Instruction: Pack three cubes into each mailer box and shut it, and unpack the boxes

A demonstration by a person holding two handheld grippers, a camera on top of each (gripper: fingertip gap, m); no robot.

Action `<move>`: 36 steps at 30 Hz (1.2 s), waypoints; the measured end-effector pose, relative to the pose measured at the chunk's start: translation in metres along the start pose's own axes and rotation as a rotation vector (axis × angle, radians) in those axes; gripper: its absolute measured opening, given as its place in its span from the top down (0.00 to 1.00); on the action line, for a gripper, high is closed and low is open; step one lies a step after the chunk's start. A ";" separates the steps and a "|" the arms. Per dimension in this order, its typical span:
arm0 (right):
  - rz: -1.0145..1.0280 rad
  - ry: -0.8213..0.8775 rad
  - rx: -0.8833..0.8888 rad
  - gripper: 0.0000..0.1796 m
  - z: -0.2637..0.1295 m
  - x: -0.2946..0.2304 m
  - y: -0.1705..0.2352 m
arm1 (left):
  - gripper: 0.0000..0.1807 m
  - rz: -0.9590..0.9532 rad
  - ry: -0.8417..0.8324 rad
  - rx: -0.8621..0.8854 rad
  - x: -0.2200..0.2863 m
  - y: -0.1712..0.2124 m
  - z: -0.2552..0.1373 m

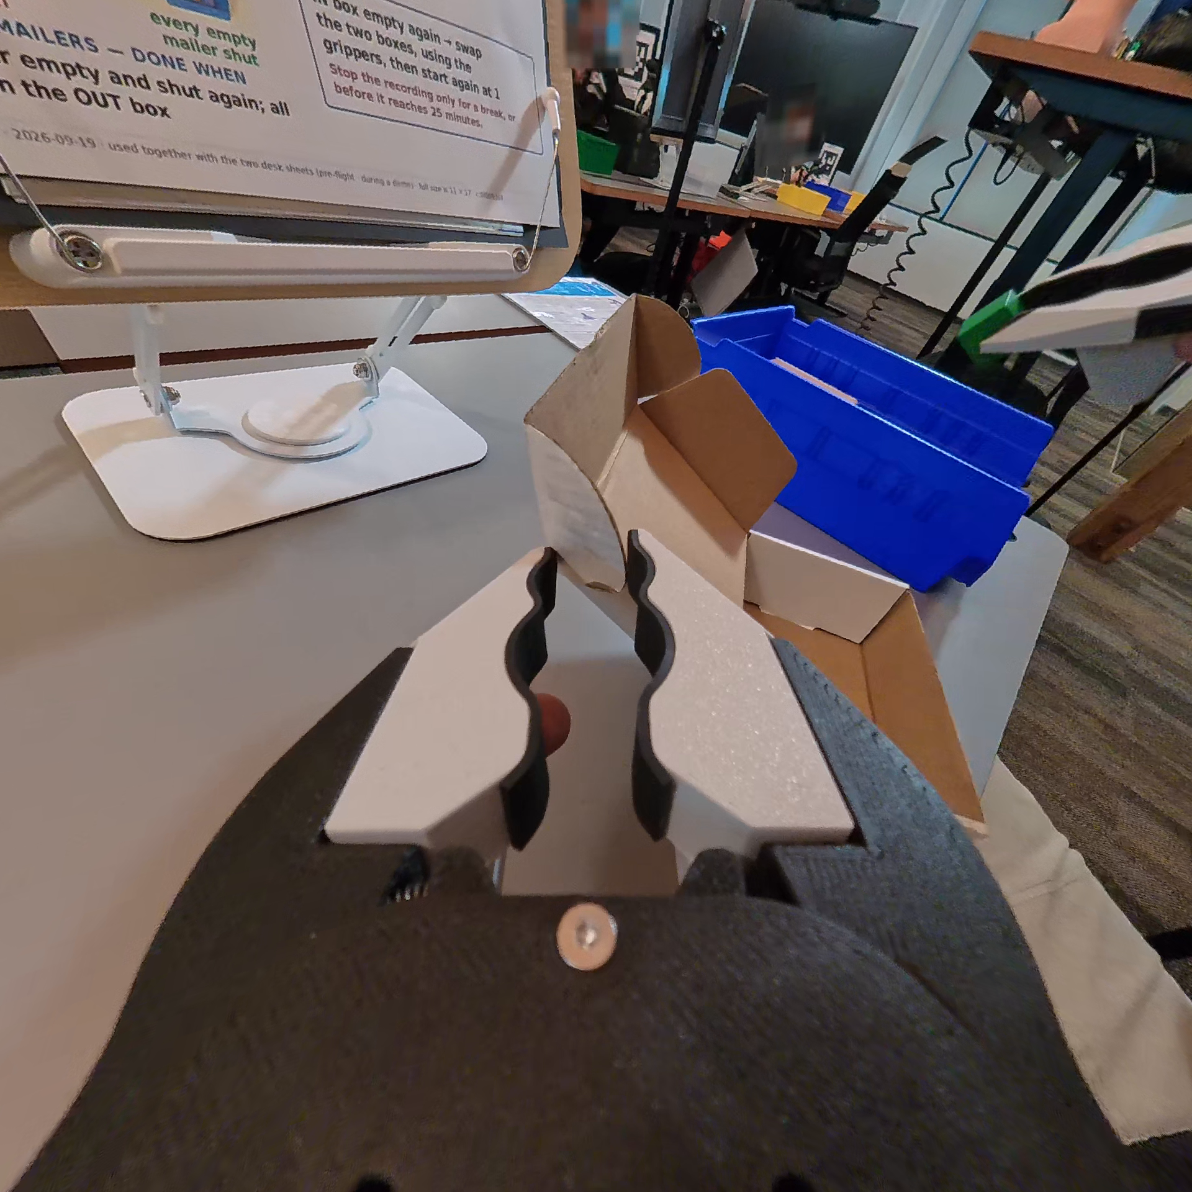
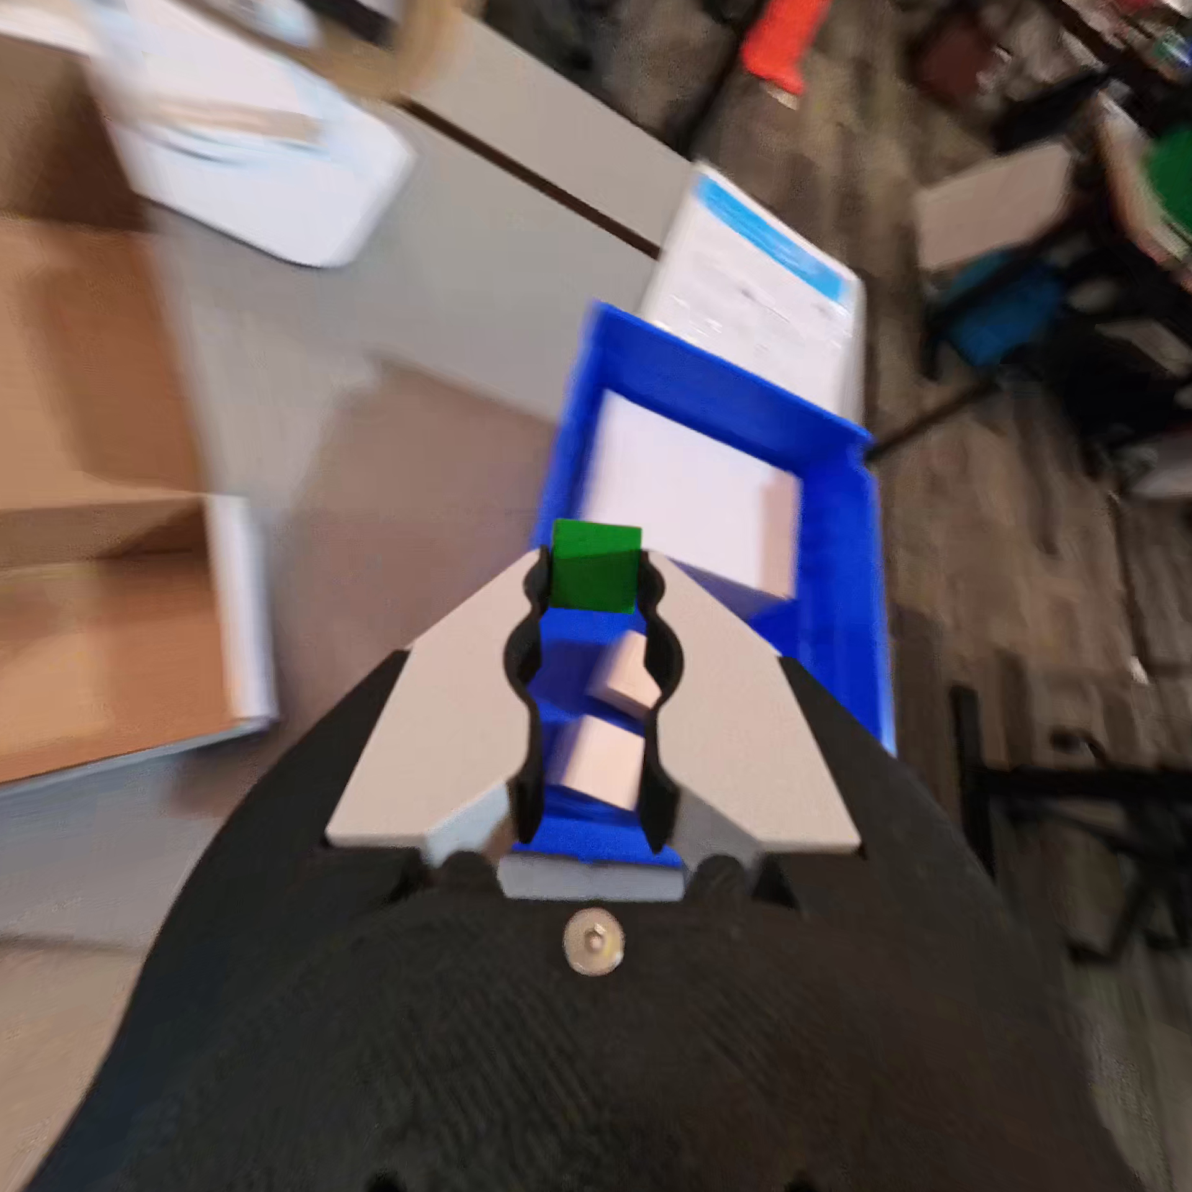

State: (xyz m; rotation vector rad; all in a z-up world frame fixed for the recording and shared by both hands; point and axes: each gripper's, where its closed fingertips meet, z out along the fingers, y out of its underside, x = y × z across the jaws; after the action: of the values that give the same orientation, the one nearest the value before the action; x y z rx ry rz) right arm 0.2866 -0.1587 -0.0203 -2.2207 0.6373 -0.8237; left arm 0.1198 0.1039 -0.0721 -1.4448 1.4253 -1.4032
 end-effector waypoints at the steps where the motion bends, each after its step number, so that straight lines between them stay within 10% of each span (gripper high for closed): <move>1: 0.046 0.057 -0.030 0.86 0.009 0.029 0.019 | 0.89 0.000 0.000 0.001 0.001 0.000 0.000; 9: 0.214 0.074 -0.318 0.86 0.095 0.085 0.156 | 0.89 0.011 0.004 0.007 0.004 -0.001 0.001; 17: 0.232 0.035 -0.322 0.82 0.100 0.081 0.159 | 0.89 0.001 0.014 0.000 0.001 0.001 0.001; 22: 0.275 0.002 -0.123 0.78 0.055 0.082 0.093 | 0.89 0.010 0.020 0.001 0.002 0.000 0.000; 28: 0.063 -0.581 0.034 0.81 -0.020 -0.127 -0.016 | 0.89 0.008 0.015 -0.002 0.000 0.002 0.001; 36: -0.380 -0.738 -0.335 0.80 0.007 -0.274 0.061 | 0.89 0.029 0.020 -0.001 0.003 0.000 -0.001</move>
State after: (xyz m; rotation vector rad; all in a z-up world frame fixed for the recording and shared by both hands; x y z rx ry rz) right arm 0.0927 -0.0230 -0.1714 -2.7477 -0.0154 -0.0089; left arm 0.1186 0.1015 -0.0715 -1.4093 1.4543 -1.4033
